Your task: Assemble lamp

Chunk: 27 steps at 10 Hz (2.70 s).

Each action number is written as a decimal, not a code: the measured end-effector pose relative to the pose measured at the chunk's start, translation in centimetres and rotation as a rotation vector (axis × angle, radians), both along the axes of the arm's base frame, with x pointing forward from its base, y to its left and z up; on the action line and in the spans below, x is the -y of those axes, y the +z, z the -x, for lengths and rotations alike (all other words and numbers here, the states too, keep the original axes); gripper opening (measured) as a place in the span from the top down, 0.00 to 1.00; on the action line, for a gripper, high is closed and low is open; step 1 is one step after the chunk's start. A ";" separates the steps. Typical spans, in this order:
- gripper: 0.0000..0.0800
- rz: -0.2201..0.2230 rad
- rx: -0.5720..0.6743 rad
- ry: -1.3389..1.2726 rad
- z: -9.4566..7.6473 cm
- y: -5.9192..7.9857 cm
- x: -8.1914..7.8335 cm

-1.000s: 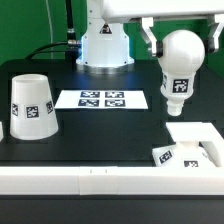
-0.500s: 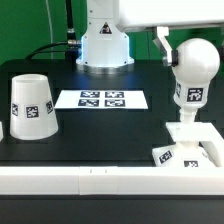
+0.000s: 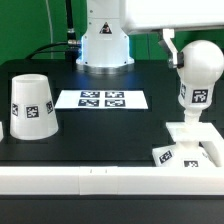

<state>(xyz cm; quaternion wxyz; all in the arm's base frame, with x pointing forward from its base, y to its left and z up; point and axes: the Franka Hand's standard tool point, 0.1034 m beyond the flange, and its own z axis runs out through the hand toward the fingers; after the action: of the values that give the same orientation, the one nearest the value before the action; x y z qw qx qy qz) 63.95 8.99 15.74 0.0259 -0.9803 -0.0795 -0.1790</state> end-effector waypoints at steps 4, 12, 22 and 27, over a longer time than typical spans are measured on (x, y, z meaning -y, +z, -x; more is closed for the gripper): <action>0.28 0.002 -0.003 -0.002 -0.3 -0.5 0.3; 0.28 0.004 0.000 0.000 0.4 -2.2 0.2; 0.13 -0.001 0.066 -0.001 0.6 -1.9 0.1; 0.13 -0.001 0.057 0.001 0.6 0.3 0.1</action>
Offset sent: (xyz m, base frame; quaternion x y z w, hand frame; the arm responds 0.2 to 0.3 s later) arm 0.0020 -0.0022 -0.0050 0.0032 0.0078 -0.0031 1.0000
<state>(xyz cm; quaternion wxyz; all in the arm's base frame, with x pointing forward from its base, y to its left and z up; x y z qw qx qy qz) 63.38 8.89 16.00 0.0241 -0.9747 -0.0808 -0.2070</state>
